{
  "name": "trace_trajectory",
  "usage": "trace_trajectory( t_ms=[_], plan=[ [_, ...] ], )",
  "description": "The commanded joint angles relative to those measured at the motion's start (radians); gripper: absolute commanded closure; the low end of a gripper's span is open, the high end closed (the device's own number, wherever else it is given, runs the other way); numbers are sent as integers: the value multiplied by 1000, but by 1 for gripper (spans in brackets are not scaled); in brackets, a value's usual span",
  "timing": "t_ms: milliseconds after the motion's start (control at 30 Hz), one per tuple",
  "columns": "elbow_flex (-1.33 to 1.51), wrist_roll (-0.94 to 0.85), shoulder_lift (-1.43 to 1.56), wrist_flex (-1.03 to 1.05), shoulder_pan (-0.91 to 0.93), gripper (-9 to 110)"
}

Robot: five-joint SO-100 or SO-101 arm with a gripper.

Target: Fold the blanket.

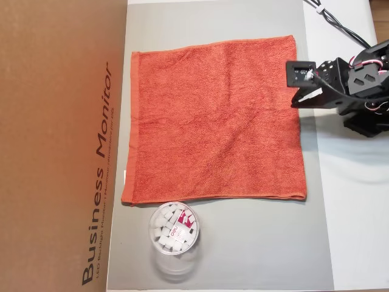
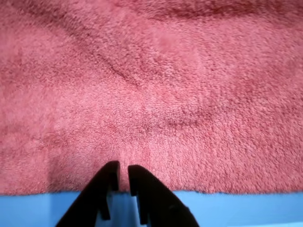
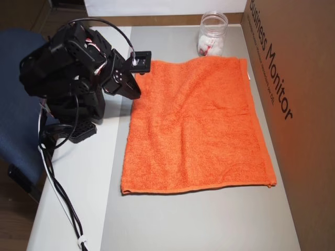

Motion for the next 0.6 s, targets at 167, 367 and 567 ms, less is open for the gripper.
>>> trace_trajectory(
  t_ms=[167,367,567],
  plan=[
    [-236,-2,-249,2,132,101],
    [-314,0,-333,2,265,101],
    [-331,2,-364,2,445,101]
  ],
)
